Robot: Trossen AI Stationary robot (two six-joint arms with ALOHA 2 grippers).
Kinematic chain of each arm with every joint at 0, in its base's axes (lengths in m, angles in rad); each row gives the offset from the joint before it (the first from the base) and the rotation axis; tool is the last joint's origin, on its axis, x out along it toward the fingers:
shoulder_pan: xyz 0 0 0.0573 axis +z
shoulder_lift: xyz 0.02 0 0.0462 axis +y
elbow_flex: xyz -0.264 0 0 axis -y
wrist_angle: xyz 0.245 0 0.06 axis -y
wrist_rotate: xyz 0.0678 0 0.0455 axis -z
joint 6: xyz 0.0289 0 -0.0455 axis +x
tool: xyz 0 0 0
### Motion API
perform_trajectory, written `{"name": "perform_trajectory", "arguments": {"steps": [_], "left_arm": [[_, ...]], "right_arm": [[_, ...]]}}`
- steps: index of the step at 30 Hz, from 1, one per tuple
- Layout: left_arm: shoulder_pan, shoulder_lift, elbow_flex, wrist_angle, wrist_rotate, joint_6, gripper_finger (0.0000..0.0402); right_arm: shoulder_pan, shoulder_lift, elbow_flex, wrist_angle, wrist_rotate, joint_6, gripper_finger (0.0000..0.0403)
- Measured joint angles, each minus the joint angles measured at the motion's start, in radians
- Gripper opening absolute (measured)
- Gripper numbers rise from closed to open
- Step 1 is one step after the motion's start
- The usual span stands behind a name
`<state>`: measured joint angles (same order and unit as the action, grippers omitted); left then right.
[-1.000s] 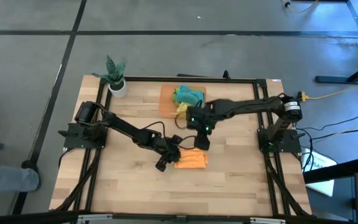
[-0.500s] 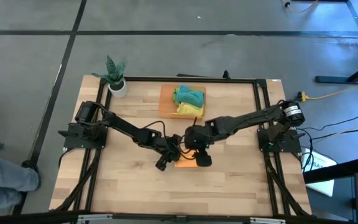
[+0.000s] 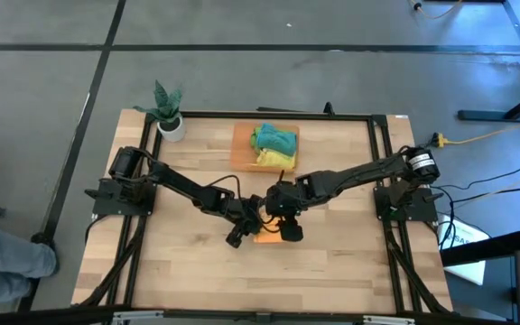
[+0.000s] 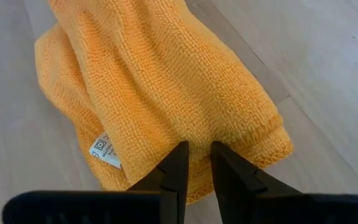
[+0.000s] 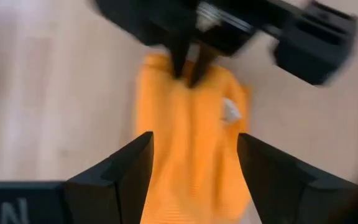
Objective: Roll microfiber towels into tight, uniform cylinder then place into a basket
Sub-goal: Roll the orange microfiber cloth
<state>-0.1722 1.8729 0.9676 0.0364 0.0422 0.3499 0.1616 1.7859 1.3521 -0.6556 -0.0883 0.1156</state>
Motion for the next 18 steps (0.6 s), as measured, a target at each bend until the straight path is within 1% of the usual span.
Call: {"name": "perform_trajectory", "arguments": {"steps": [2, 3, 14, 18], "left_arm": [[0.0, 0.0, 0.0, 0.0, 0.0, 0.0, 0.006], [0.0, 0.0, 0.0, -0.002, 0.0, 0.0, 0.006], [0.0, 0.0, -0.001, -0.001, -0.002, -0.002, 0.006], [0.0, 0.0, -0.001, -0.002, -0.005, -0.004, 0.006]], "right_arm": [[-0.001, 0.011, 0.0, -0.014, 0.042, -0.001, 0.0234], [-0.002, 0.018, 0.0, -0.013, 0.045, -0.009, 0.0234], [0.054, 0.113, 0.0, -0.014, 0.008, -0.096, 0.0234], [0.062, 0.155, 0.001, -0.005, 0.028, -0.105, 0.0234]]}}
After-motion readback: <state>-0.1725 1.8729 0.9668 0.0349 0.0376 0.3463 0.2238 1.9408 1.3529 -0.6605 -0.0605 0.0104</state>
